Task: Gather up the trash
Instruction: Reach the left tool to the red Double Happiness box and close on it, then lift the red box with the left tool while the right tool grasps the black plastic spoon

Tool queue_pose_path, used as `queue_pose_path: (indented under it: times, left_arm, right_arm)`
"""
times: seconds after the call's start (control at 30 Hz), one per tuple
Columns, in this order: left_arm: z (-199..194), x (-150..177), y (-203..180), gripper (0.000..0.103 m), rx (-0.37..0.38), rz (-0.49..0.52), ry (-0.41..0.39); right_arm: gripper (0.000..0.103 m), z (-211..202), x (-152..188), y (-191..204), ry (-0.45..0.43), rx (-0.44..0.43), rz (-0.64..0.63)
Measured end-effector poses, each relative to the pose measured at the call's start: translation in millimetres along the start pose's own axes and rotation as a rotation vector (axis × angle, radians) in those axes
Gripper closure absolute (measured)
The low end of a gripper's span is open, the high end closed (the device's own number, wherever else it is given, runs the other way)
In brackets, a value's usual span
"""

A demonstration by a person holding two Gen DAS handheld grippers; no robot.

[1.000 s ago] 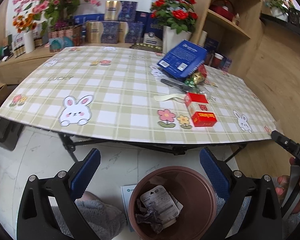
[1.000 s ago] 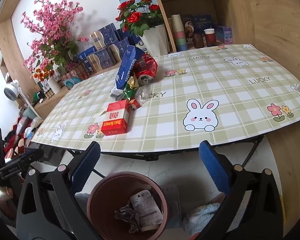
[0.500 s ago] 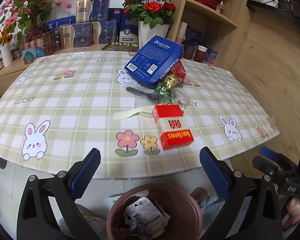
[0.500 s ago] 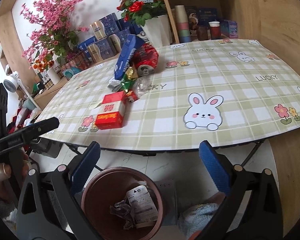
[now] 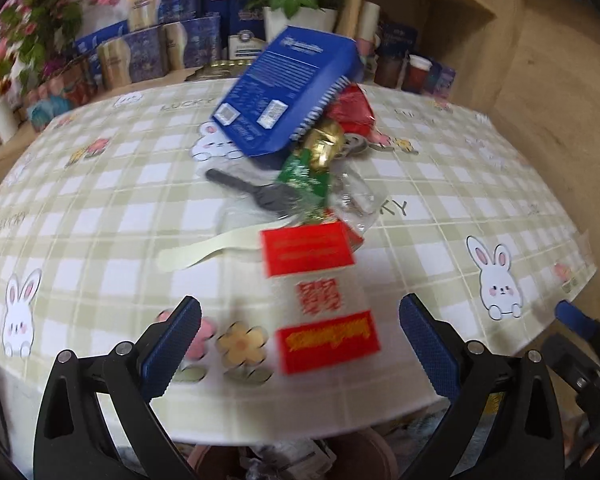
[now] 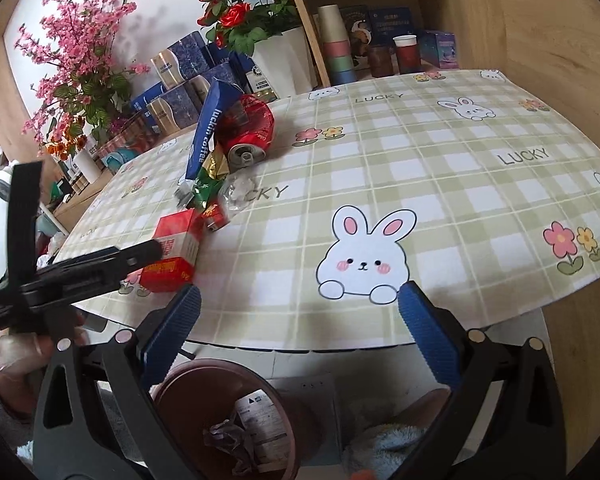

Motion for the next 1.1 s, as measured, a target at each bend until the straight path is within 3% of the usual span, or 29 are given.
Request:
queue_pose_path:
  times: [0.1, 0.27, 0.33, 0.37, 0.4, 0.57, 0.67, 0.83, 1.1]
  left_arm:
    - [13.4, -2.5, -11.6, 0.006, -0.051, 0.055, 0.004]
    - [26.2, -5.5, -7.8, 0.007, -0.073, 0.013, 0.034]
    - [27.9, -5.4, -8.6, 0.021, -0.071, 0.032, 0.027]
    - [28.6, -4.3, -9.5, 0.038, -0.066, 0.047, 0.030]
    - [28.8, -3.2, -9.9, 0.043, -0.052, 0.058, 0.036]
    - [14.4, 3.5, 2.7, 0.046, 0.044, 0.016, 0.032]
    - [-0.3, 10.0, 24.2, 0.046, 0.067, -0.045, 0.024]
    - [-27.8, 21.9, 68.1, 0.048, 0.071, -0.137, -0.005]
    - [-47.9, 31.2, 137.3, 0.048, 0.040, -0.273, -0.025]
  right_arm:
    - [0.006, 1.3, -0.1, -4.0, 0.014, 0.024, -0.008]
    - [0.006, 1.7, -0.2, -9.6, 0.011, 0.027, -0.003]
    - [0.006, 2.6, 0.5, -11.2, 0.011, 0.028, 0.001]
    - [0.006, 3.0, 1.2, -11.0, 0.012, 0.028, 0.002]
    - [0.006, 4.2, 1.6, -11.1, 0.015, 0.026, 0.003]
    - [0.006, 8.1, -0.5, -2.9, 0.021, 0.007, -0.024]
    - [0.026, 17.5, -2.6, 11.7, 0.061, -0.024, -0.080]
    - [0.030, 38.1, -7.9, 45.7, 0.109, -0.119, -0.150]
    - [0.047, 98.8, -43.8, 121.8, 0.186, -0.232, -0.327]
Point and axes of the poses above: each gripper's, at about its wrist camera, not at the fingertips, and z roughly the way its jaws point, y to its left, x to its underside, the point moved 7 cm from there along z, roughly the way its jaws point, and after that the axes turned 9 degrees about -x, right-handed, at the moved point
